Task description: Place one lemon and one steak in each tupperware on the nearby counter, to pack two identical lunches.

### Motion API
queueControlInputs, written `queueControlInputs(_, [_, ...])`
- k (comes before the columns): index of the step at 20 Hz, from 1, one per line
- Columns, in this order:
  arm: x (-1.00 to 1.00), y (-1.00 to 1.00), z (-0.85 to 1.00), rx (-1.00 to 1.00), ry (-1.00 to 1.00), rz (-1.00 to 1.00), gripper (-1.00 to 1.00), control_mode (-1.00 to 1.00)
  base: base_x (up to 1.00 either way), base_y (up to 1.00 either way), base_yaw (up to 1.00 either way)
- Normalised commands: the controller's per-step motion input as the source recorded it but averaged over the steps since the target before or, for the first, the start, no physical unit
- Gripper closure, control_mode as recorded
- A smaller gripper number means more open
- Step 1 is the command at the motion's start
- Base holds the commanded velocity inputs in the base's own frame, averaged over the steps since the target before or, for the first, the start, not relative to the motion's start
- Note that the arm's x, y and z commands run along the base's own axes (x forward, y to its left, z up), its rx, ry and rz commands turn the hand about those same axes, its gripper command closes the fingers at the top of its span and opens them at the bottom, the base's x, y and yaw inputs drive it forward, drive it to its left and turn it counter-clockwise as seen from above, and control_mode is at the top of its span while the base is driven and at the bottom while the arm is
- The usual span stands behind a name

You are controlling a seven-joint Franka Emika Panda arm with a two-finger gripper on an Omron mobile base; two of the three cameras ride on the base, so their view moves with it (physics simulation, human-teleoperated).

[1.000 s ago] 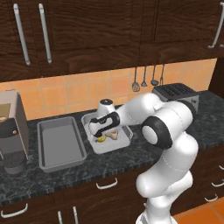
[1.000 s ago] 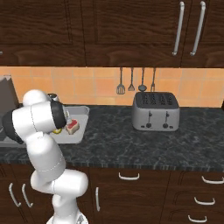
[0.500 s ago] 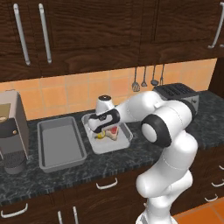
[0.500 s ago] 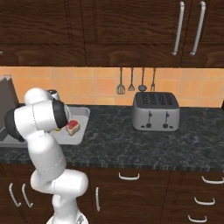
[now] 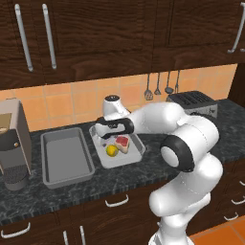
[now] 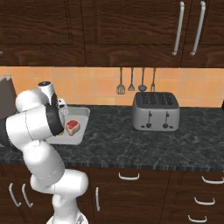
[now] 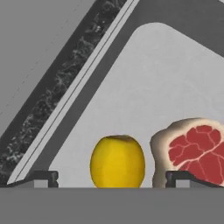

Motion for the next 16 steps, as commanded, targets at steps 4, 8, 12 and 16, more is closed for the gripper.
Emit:
queueControlInputs(4, [-0.87,-0.55,0.32,0.0,0.0,-0.05,-1.0,-1.0,0.0,0.0,0.0])
queueControlInputs(8, [-0.97,-0.87,0.02,0.02,0.01,-0.2,-1.0,-1.0,0.0,0.0,0.0])
queueControlInputs(12, [-0.9,-0.8,0.13,0.02,0.05,-0.24,-1.0,-1.0,0.0,0.0,0.0])
queueControlInputs(16, [-0.9,-0.6,0.25,0.0,0.08,-0.23,-1.0,-1.0,0.0,0.0,0.0])
